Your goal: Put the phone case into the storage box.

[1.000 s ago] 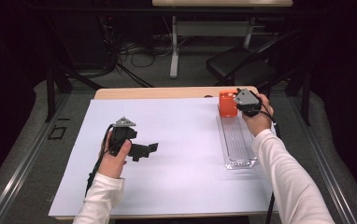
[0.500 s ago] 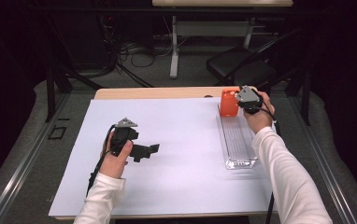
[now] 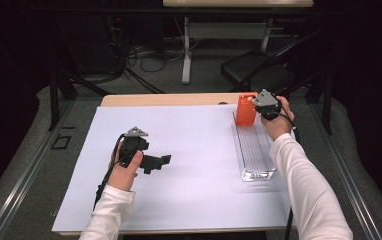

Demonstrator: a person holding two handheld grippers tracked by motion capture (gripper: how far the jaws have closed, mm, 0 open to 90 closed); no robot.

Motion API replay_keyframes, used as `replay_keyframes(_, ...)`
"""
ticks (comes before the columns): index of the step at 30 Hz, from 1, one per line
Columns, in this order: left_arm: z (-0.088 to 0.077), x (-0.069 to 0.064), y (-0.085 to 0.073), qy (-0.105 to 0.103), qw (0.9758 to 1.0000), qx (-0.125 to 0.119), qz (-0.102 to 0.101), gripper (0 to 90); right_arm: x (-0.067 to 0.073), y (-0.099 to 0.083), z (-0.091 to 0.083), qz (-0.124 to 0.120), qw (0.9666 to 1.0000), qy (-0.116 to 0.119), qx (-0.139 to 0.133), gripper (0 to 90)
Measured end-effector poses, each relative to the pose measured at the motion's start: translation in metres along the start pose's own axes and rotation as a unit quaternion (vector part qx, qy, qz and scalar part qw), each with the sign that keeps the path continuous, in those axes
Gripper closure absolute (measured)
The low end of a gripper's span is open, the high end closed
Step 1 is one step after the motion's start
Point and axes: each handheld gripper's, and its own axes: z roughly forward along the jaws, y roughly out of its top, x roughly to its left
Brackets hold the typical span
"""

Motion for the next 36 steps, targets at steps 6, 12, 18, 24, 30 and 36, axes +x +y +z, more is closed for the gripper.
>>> replay_keyframes(6,-0.002,0.001,0.0,0.001,1.0,-0.001,0.001,0.8,0.001,0.0,0.0,0.004,1.0,0.001,0.004,72.6)
replay_keyframes(12,-0.003,0.0,0.001,-0.002,1.0,-0.002,0.001,0.9,0.0,-0.002,-0.002,0.017,0.9998,0.0,0.01,66.5)
replay_keyframes(18,-0.003,0.001,0.0,-0.002,1.0,-0.001,-0.001,0.8,-0.002,-0.002,-0.006,0.033,0.9994,0.003,0.014,60.6)
replay_keyframes(24,-0.005,0.002,0.001,0.001,1.0,-0.003,0.0,0.8,0.0,-0.004,-0.011,0.063,0.9979,0.007,0.016,53.4)
replay_keyframes(30,-0.004,0.003,0.003,0.0,1.0,-0.008,-0.002,0.8,0.0,-0.002,-0.02,0.078,0.9968,0.008,0.016,49.2)
replay_keyframes(36,-0.005,0.006,0.005,-0.002,0.9999,-0.009,-0.003,0.8,-0.002,0.001,-0.026,0.089,0.9958,0.007,0.018,46.3)
